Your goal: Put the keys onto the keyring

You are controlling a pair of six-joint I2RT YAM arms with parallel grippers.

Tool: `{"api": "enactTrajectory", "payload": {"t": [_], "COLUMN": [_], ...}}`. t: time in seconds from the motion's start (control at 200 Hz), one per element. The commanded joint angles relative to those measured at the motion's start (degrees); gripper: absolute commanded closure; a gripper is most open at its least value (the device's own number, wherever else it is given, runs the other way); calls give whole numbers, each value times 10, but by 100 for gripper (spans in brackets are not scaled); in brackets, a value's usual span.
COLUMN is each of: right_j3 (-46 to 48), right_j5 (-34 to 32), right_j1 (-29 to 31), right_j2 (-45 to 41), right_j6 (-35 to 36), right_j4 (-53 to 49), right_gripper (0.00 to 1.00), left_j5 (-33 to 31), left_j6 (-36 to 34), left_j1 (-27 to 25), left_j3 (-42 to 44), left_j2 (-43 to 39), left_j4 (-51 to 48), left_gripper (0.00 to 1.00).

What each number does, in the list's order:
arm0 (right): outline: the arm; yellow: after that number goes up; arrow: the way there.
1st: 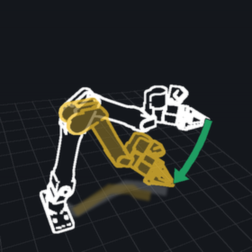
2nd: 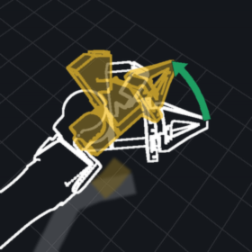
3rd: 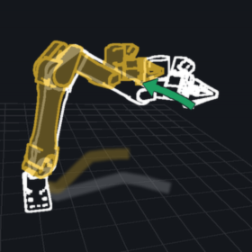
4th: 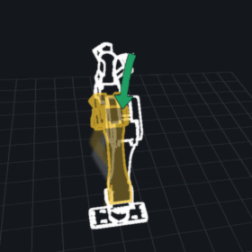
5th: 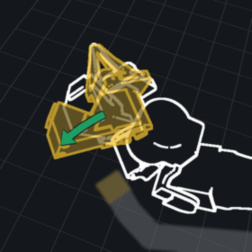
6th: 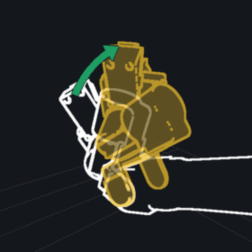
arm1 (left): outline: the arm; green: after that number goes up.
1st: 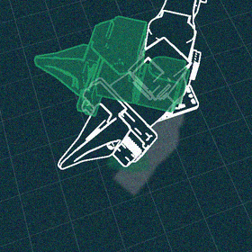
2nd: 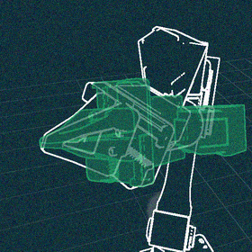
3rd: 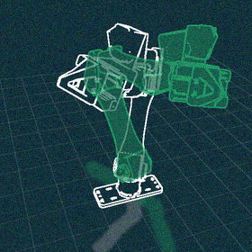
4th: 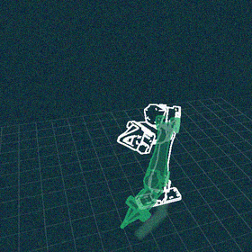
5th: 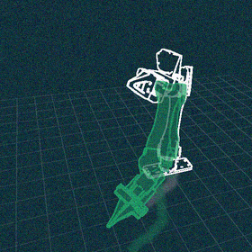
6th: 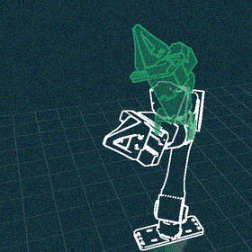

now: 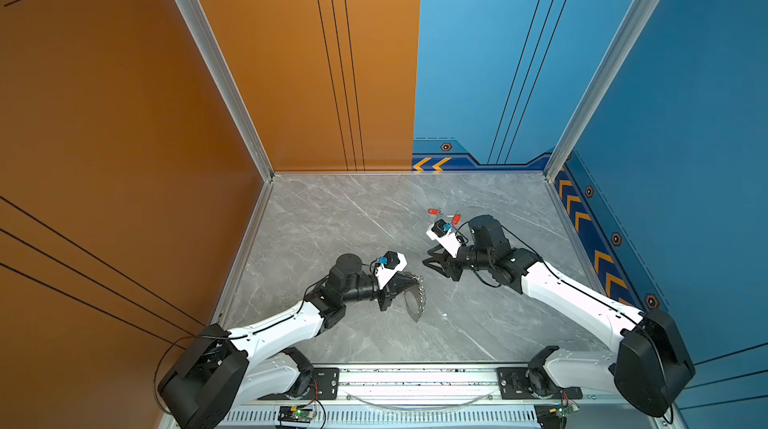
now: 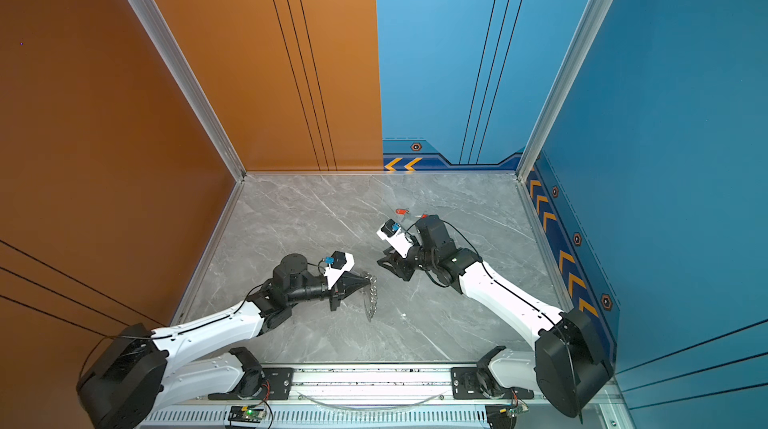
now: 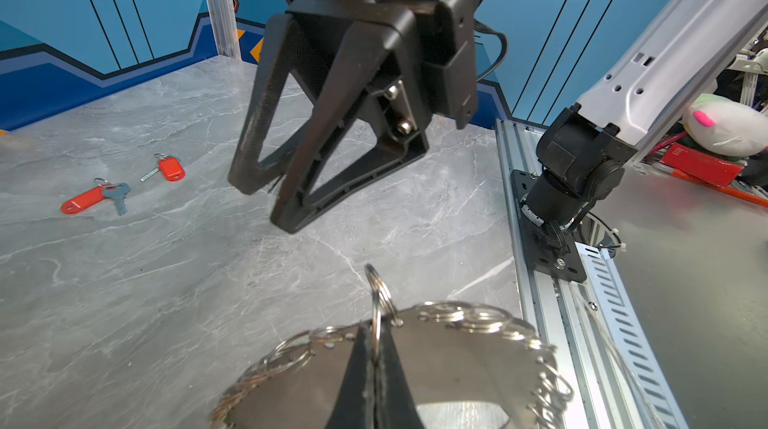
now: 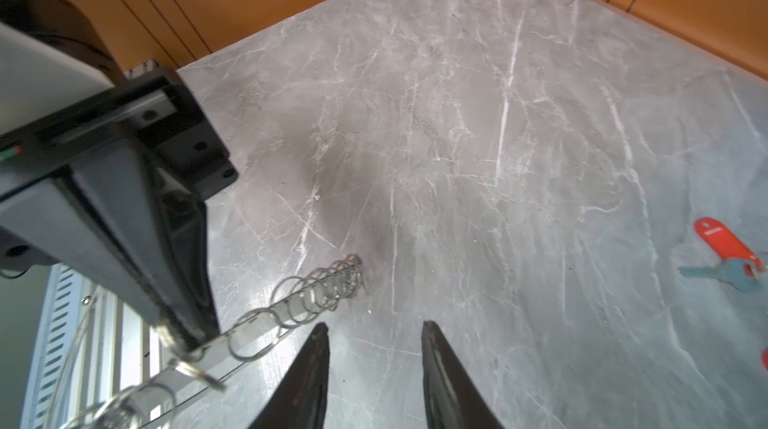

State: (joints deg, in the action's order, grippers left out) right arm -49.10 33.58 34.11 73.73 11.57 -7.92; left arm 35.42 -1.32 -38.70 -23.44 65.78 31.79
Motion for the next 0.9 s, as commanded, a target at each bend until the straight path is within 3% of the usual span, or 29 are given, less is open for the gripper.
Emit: {"api": "enactTrajectory", "payload": {"t": [0.0,0.325,0.721,0.891], "right_j3": [-8,-6,4,14], "right_j5": [47,36,-3,94], "right_j1": [6,39,39,22], "right_j2": [4,-6,-23,-31], "right_j6": [21,46,27,28], "right_j4": [-21,-74,-48,-35], "right_gripper": [60,60,61,66], "left_j5": [-8,-64,-34,9], "left_j6": [-18,-25,-22,-18], "left_j1": [-4,5,8,8], "left_j3": [2,7,12,12], "left_j2": [-2,1,-5,-9], "left_j4": [19,19,18,19], "left_gripper": [100,100,100,100]}}
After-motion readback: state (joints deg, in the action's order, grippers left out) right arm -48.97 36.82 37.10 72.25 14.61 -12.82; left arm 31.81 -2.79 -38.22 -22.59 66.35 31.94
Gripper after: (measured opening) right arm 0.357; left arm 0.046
